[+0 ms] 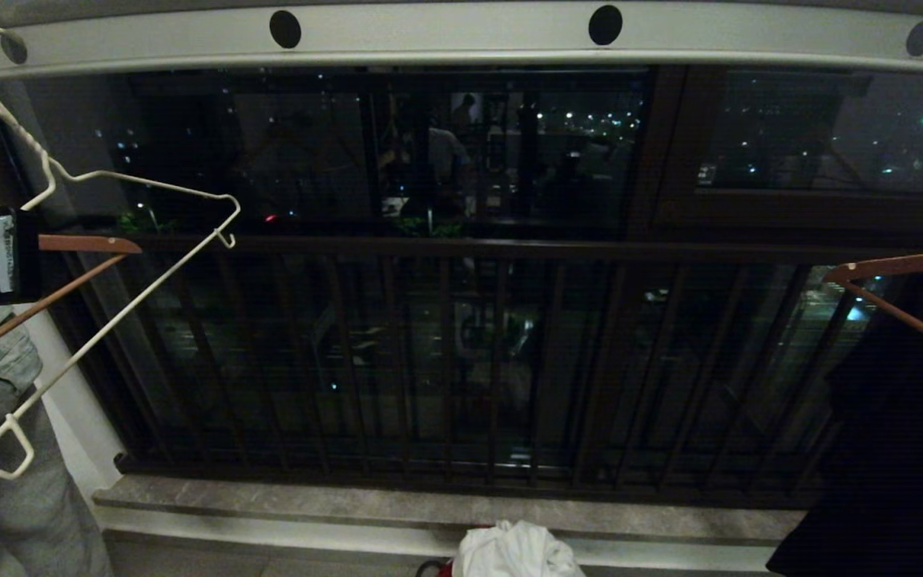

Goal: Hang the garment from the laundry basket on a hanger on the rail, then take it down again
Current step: Pick up the clothes rack on the clothesline

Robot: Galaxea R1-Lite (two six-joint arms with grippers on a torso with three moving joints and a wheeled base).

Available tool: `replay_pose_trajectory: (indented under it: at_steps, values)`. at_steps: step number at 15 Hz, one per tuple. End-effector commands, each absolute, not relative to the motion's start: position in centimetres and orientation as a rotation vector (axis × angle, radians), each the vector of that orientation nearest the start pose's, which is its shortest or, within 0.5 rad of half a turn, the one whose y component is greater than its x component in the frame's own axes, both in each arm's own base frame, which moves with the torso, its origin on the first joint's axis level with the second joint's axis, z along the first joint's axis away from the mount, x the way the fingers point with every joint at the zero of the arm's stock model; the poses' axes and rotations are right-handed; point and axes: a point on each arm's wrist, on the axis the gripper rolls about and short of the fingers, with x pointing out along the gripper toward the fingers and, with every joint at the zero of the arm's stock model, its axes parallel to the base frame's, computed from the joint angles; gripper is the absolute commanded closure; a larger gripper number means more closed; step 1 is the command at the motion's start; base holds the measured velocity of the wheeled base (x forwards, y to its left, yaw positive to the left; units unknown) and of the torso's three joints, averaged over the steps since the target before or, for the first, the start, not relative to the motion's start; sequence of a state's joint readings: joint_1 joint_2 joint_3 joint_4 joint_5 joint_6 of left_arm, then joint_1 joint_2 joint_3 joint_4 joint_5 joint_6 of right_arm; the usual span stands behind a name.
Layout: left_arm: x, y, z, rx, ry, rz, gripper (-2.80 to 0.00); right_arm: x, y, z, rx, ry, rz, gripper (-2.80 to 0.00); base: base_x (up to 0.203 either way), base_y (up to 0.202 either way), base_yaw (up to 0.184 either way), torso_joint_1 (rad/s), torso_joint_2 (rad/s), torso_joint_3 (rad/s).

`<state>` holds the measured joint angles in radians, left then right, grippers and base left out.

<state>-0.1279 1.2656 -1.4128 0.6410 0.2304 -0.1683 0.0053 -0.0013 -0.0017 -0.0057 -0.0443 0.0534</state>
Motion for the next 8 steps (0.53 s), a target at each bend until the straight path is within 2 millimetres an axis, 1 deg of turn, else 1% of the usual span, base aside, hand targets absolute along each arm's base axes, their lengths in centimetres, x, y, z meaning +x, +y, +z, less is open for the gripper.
replay_pose_trajectory:
  at_steps: [1,3,6,8]
  values:
    - [16.8,-1.6,33.2,-0.074,0.459,0.140,0.00,-2.3,-0.1,7.7,0.054,-0.009,-0.038,0.00,0.000,0.000,0.000,0.000,0.00,0.000]
    - [16.9,-1.6,33.1,-0.051,0.406,0.131,0.00,-2.3,-0.1,7.7,0.054,-0.009,-0.038,0.00,0.000,0.000,0.000,0.000,0.00,0.000]
    - [15.6,-1.5,33.8,-0.052,0.356,0.130,0.00,-2.3,-0.1,7.7,0.054,-0.009,-0.038,0.00,0.000,0.000,0.000,0.000,0.00,0.000]
    - [15.2,-1.4,34.0,-0.054,0.345,0.129,0.00,-2.3,-0.1,7.6,0.054,-0.007,-0.038,0.00,0.000,0.000,0.000,0.000,0.00,0.000]
